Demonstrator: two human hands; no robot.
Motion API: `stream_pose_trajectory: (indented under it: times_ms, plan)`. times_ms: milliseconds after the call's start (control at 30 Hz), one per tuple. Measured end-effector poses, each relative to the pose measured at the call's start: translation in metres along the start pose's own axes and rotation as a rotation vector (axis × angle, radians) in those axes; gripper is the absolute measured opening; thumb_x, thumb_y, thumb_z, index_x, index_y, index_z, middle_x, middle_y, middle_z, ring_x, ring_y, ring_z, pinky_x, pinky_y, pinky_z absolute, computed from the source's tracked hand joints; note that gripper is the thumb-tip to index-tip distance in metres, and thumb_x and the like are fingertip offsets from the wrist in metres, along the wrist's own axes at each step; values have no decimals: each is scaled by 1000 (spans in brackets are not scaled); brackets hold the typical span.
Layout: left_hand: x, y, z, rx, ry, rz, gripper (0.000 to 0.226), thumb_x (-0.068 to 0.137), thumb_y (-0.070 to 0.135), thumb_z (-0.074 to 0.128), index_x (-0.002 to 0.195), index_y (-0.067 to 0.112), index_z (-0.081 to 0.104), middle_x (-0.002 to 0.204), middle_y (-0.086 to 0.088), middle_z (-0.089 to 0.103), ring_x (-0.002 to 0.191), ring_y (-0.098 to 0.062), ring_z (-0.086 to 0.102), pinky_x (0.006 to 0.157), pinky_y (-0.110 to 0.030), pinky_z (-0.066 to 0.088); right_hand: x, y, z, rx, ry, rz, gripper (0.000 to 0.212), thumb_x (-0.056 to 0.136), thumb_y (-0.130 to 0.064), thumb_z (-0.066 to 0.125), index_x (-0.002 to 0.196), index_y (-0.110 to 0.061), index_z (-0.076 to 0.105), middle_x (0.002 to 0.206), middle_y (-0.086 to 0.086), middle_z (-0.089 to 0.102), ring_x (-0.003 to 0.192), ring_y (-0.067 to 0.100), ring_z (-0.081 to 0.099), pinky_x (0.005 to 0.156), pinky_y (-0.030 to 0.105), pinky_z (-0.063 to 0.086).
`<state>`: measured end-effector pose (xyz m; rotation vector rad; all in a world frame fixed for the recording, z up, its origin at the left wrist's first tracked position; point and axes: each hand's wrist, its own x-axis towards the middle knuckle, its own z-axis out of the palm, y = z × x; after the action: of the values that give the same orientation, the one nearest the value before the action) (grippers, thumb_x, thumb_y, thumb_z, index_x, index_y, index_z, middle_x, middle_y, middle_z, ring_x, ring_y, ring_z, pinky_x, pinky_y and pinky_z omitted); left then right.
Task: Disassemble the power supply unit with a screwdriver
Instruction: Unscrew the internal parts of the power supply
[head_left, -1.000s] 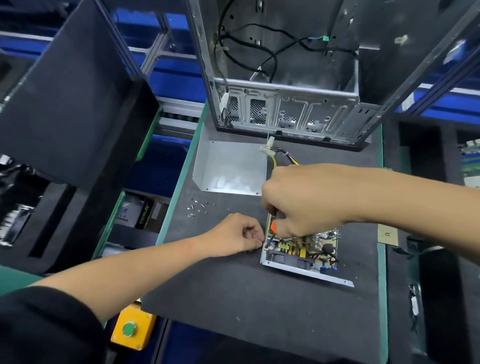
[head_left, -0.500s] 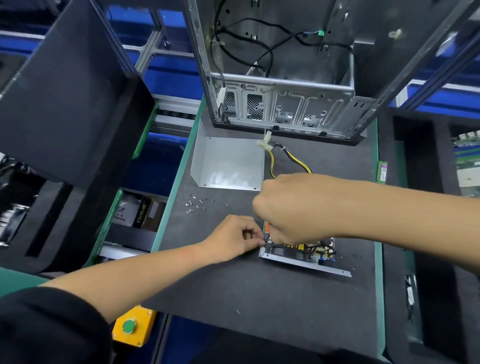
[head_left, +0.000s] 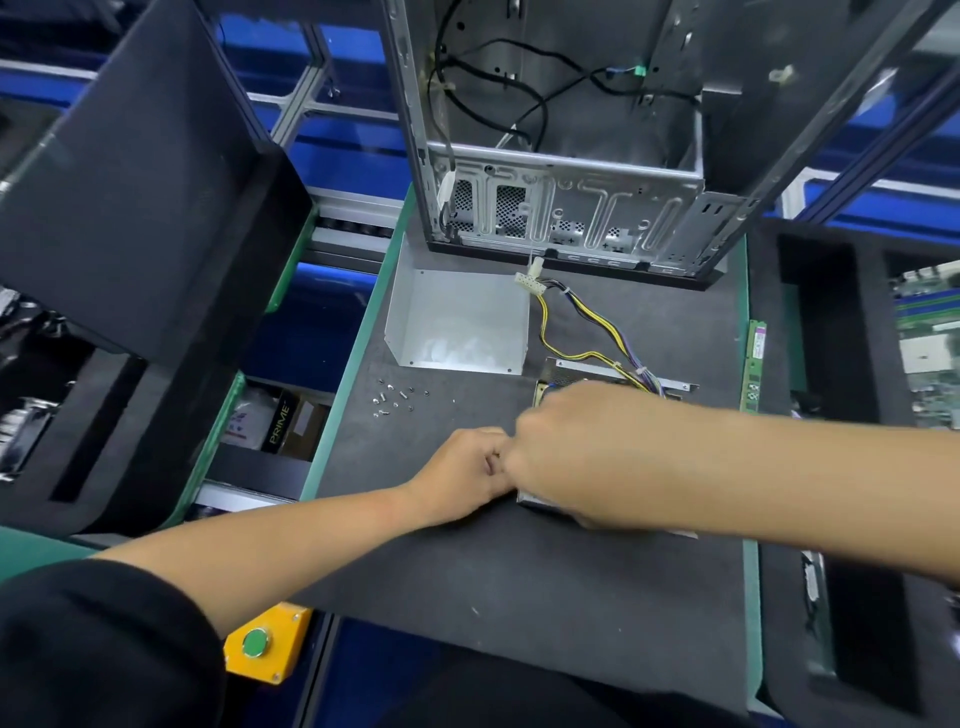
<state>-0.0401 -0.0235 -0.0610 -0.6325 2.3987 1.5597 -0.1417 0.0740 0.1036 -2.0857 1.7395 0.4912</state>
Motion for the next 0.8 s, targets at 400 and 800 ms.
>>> stream_pose_trajectory:
  times_ms: [400, 800]
  plan:
    - [2, 5, -7, -107, -55, 85, 9, 81, 6, 73, 76, 12, 68, 60, 9, 56, 54, -5, 46, 56, -17, 41, -7, 20, -13, 145, 25, 253, 33, 87, -22, 56, 60, -13, 40, 60, 5, 40, 47, 16, 39, 41, 24, 30]
    - [12, 6, -15, -163, -156, -41, 15, 81, 1, 69, 74, 14, 67, 45, 8, 58, 46, -3, 55, 53, -12, 44, -13, 21, -8, 237, 67, 323, 40, 88, -25, 55, 55, -12, 36, 57, 5, 37, 46, 16, 35, 41, 25, 27]
